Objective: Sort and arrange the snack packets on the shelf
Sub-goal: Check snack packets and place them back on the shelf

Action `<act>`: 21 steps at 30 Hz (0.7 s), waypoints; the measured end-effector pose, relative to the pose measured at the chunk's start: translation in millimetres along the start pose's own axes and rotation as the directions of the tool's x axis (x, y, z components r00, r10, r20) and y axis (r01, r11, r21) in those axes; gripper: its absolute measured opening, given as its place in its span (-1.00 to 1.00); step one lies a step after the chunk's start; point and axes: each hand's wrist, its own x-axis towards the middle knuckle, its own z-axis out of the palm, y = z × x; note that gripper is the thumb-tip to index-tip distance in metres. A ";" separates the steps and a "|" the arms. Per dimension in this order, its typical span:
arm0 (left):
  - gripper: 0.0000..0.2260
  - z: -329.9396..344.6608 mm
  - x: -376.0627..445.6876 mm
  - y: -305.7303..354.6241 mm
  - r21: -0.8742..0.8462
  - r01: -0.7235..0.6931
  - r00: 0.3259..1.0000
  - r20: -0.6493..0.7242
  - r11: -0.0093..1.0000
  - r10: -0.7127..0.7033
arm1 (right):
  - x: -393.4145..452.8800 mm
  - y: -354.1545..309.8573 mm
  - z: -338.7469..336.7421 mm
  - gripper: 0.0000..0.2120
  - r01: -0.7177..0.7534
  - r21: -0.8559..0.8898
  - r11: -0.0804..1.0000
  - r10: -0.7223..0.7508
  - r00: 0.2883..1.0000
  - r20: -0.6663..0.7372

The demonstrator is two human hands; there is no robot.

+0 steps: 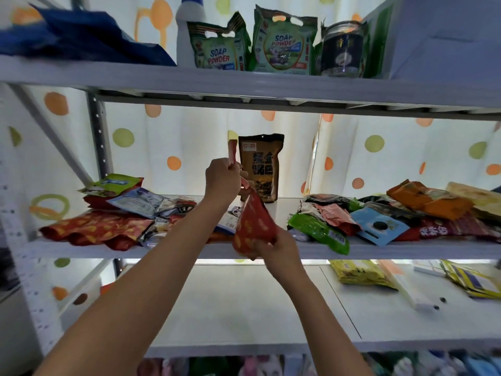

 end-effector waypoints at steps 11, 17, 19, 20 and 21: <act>-0.67 -29.0 -79.8 -68.7 -0.230 0.307 0.943 0.202 0.924 -0.263 | -86.0 8.9 11.8 -0.78 -0.158 0.143 0.977 0.192 0.944 -0.268; -0.84 -35.8 -166.8 -136.7 -0.092 0.241 0.894 0.409 0.966 -0.184 | -140.6 25.2 17.8 -0.75 -0.256 0.327 0.909 0.352 0.894 -0.277; -0.77 -35.9 -191.8 -157.7 -0.104 0.253 0.904 0.381 0.962 -0.196 | -163.0 36.8 25.9 -0.70 -0.301 0.412 0.860 0.427 0.866 -0.261; -0.77 -35.7 -205.8 -167.9 -0.086 0.258 0.904 0.373 0.962 -0.209 | -175.1 44.0 31.4 -0.67 -0.317 0.438 0.841 0.459 0.848 -0.267; -0.78 -35.7 -219.3 -177.4 -0.077 0.259 0.907 0.363 0.963 -0.214 | -185.7 50.3 36.8 -0.64 -0.328 0.447 0.832 0.477 0.835 -0.275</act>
